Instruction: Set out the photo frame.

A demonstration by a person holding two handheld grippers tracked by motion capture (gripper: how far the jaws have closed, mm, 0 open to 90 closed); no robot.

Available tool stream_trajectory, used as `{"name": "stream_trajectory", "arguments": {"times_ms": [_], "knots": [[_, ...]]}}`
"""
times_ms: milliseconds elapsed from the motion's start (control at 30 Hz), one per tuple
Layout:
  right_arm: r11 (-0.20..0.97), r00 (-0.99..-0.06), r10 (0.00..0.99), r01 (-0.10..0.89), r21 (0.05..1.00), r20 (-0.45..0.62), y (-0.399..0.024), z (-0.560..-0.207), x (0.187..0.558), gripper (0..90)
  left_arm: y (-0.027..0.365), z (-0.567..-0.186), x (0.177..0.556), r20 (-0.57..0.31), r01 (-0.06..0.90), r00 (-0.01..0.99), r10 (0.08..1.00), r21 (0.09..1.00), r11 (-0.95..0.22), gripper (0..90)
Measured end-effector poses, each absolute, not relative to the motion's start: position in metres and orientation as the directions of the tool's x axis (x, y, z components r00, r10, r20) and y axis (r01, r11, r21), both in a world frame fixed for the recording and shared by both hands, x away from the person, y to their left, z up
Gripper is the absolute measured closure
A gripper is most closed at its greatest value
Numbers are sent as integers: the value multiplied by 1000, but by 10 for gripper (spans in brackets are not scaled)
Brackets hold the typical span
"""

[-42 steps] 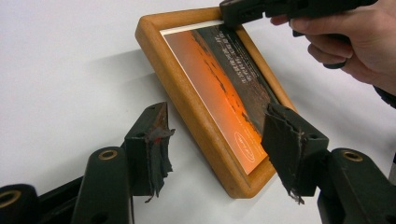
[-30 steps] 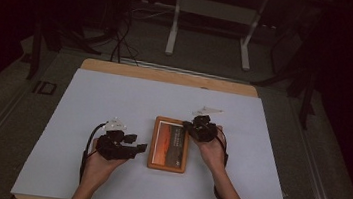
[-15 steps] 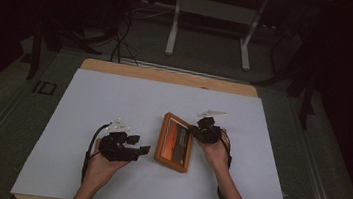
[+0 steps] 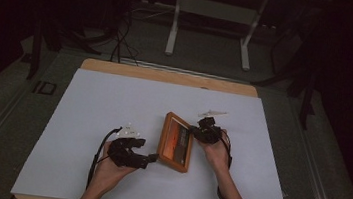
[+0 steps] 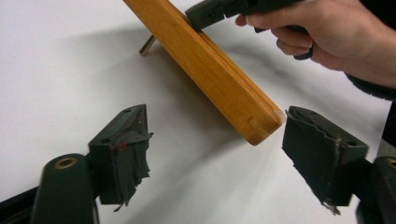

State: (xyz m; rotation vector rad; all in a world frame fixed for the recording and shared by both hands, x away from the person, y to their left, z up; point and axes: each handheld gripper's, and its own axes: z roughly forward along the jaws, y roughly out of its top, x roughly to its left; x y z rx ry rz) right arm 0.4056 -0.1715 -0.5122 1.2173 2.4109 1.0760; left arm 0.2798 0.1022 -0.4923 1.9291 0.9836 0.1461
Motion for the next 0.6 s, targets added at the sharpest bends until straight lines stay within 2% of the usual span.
{"name": "stream_trajectory", "arguments": {"times_ms": [300, 600], "knots": [[380, -624, 773, 601, 703, 116, -172, -512, 405, 900, 91, -498, 278, -277, 582, 666, 692, 774, -250, 212], [374, -622, 774, 602, 705, 120, -172, -513, 405, 900, 83, -500, 282, -324, 605, 654, 684, 767, -215, 242]]}}
